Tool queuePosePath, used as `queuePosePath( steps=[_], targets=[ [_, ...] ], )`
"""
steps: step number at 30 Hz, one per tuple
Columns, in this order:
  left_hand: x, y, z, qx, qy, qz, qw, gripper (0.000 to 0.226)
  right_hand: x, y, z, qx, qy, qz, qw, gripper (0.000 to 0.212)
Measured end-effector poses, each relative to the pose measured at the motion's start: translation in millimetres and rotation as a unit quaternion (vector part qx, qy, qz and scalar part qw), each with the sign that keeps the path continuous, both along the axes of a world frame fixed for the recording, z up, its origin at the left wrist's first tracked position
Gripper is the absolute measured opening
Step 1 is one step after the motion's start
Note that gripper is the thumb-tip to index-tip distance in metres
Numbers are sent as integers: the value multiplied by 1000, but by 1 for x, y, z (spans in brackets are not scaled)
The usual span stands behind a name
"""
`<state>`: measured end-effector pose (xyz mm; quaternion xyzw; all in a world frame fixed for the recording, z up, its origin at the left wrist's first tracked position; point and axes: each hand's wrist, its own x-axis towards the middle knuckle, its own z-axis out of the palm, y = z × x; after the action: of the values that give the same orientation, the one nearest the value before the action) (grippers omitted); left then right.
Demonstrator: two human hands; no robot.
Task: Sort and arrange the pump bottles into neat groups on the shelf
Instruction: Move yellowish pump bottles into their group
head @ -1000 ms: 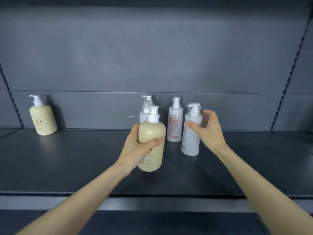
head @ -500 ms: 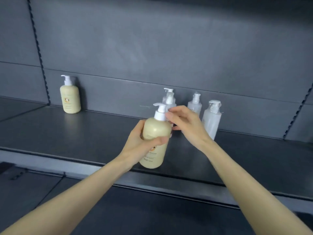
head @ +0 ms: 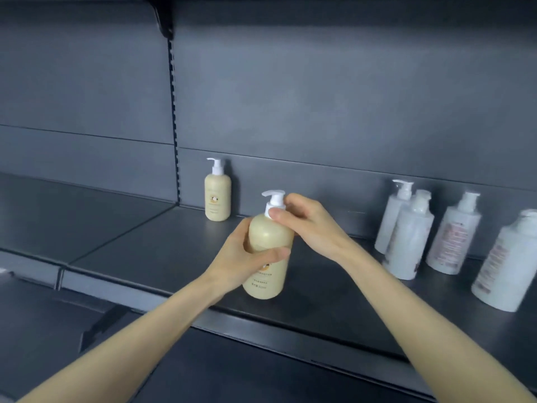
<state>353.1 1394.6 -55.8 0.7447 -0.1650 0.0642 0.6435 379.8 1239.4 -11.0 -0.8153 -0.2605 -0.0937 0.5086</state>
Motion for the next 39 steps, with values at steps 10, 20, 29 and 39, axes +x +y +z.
queuePosePath(
  steps=[10, 20, 29, 39],
  targets=[
    [97, 122, -16, 136, 2, -47, 990, 54, 73, 96, -10, -1, -12, -86, 996, 32],
    [188, 127, -28, 202, -24, -61, 977, 41, 150, 104, -13, -18, -13, -148, 989, 17],
    [223, 116, -34, 189, -21, -54, 980, 27, 191, 100, -18, -26, -4, -170, 985, 19],
    [232, 113, -53, 200, -36, 14, 979, 32, 205, 104, -25, -15, -9, -190, 982, 24]
  ],
)
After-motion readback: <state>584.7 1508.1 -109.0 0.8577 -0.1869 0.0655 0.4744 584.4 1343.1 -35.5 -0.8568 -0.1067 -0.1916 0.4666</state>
